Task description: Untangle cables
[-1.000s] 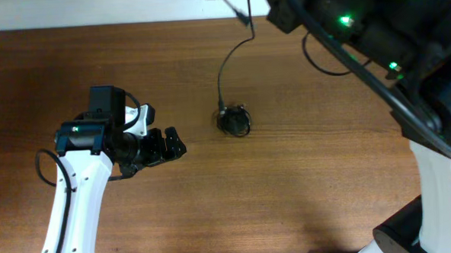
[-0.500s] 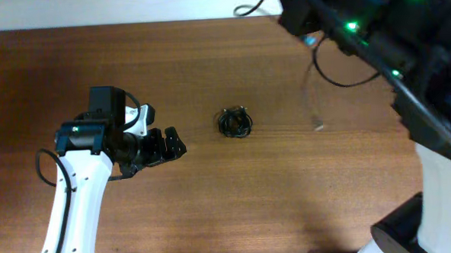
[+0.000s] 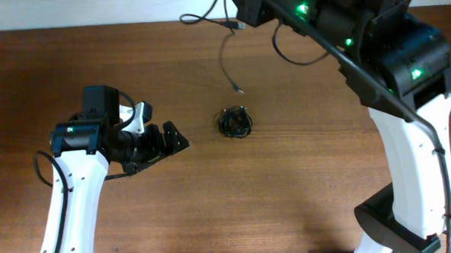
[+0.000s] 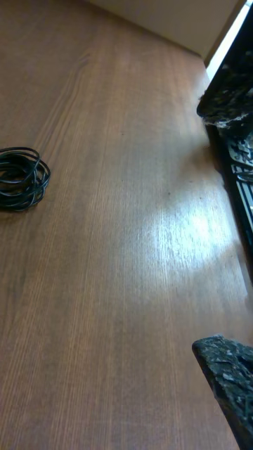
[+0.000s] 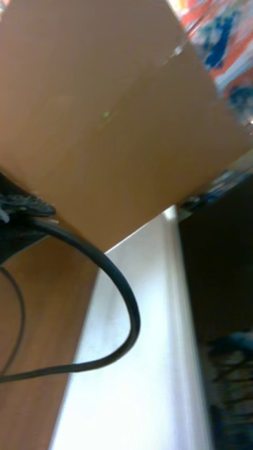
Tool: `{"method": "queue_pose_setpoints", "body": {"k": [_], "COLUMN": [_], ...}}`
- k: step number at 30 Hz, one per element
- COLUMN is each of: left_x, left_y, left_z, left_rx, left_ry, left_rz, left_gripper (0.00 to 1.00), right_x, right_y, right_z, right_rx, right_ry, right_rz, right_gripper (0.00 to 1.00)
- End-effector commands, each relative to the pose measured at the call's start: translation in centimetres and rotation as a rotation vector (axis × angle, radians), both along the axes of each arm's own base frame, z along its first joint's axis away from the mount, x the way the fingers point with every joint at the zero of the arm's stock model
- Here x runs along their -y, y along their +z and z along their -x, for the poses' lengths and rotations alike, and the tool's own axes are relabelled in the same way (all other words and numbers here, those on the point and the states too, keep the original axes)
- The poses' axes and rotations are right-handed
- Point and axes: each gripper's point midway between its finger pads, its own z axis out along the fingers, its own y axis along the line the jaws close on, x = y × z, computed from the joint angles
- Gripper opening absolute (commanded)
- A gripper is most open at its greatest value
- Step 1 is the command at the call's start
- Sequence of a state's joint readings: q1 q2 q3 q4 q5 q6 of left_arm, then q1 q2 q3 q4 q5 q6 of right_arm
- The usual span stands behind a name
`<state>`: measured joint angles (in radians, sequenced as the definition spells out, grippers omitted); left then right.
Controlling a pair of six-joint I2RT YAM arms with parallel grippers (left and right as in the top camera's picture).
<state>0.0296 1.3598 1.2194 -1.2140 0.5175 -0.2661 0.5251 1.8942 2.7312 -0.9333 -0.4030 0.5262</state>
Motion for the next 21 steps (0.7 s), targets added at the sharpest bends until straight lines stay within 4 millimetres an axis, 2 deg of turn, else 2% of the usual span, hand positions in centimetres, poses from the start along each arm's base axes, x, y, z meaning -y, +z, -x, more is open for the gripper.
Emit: {"method": "queue_pose_setpoints", "body": {"k": [1, 4, 6, 9, 11, 12, 14, 18, 21], "left_x": [0.4, 2.9, 3.3, 1.8, -0.1, -1.1, -1.9, -2.1, -4.0], "left_y": [0.5, 2.8, 4.0, 3.9, 2.6, 1.9, 1.5, 1.7, 2.0], "left_z": [0.1, 0.3, 0.2, -0.5, -0.9, -1.0, -1.6, -2.0, -2.9], "left_rx": [-0.009, 0.007, 0.065, 0.092, 0.086, 0.082, 0.088, -0.007, 0.017], "left_ry": [0.007, -0.033, -0.084, -0.046, -0.003, 0.013, 0.042, 0.228, 0.301], "left_rz": [0.039, 0.251, 0.325, 0.309, 0.204, 0.136, 0.092, 0.147, 0.163], "left_gripper": [0.99, 0.99, 0.99, 0.99, 0.99, 0.99, 0.99, 0.99, 0.99], "right_x": [0.3, -1.7, -2.9, -4.4, -5.9, -7.2, -9.0, -10.5, -10.4], "right_y": [-1.2, -2.5, -2.7, -3.2, -3.8, -4.2, -4.1, -3.8, -4.5], "right_z": [1.0, 1.5, 2.0, 2.1, 2.5, 3.1, 4.8, 7.2, 7.6], "right_rx": [-0.063, -0.095, -0.093, -0.095, -0.109, -0.128, -0.121, -0.123, -0.152], "right_ry": [0.014, 0.056, 0.084, 0.108, 0.142, 0.177, 0.252, 0.347, 0.369], "right_rz": [0.028, 0.049, 0.05, 0.054, 0.055, 0.047, 0.039, 0.03, 0.044], "right_gripper": [0.04, 0.04, 0.04, 0.04, 0.04, 0.04, 0.04, 0.04, 0.04]}}
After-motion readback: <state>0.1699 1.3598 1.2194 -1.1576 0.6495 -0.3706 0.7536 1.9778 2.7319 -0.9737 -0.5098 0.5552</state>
